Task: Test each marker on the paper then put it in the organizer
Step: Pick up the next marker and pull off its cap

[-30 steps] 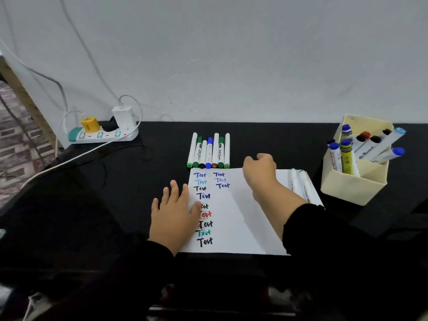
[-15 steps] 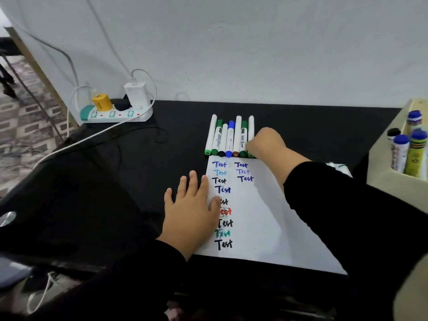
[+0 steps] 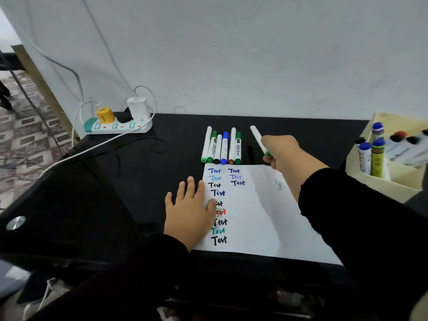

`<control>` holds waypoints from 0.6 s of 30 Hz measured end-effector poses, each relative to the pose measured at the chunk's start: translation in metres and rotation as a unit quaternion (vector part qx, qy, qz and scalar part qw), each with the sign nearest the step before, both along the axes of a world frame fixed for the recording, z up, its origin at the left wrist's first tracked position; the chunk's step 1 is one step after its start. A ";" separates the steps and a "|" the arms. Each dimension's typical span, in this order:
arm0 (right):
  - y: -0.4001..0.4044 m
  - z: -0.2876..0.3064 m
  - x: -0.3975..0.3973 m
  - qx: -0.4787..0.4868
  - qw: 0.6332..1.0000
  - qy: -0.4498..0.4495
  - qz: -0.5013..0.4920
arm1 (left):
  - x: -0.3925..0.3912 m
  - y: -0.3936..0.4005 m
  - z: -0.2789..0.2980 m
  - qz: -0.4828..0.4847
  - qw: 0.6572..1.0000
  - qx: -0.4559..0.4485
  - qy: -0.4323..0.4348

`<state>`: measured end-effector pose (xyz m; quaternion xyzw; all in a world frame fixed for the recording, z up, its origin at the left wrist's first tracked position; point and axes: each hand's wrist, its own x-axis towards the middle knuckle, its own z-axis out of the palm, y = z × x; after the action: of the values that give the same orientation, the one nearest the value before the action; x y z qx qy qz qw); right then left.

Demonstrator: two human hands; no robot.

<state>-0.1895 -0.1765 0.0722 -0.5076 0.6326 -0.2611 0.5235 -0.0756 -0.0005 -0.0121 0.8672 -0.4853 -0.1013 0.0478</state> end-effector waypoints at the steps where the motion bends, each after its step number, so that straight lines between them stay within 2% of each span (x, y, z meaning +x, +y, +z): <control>1: 0.005 0.001 -0.006 0.008 1.000 -0.008 -0.003 | 0.000 0.000 0.000 0.001 1.000 -0.003 0.003; 6: 0.034 0.017 -0.037 0.026 1.000 -0.015 -0.010 | 0.000 0.004 0.004 0.005 0.999 -0.027 0.028; 11: 0.058 0.034 -0.069 -0.010 0.999 0.015 0.028 | -0.002 0.010 0.019 0.021 0.986 -0.103 0.126; 18: 0.086 0.054 -0.092 -0.067 0.990 0.004 0.123 | -0.030 0.017 0.053 -0.107 0.942 -0.238 0.212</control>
<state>-0.2817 -0.0901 0.1257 -0.6165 0.5486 -0.2343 0.5139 -0.1051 0.0162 0.0412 0.7316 -0.5640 -0.1690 0.3436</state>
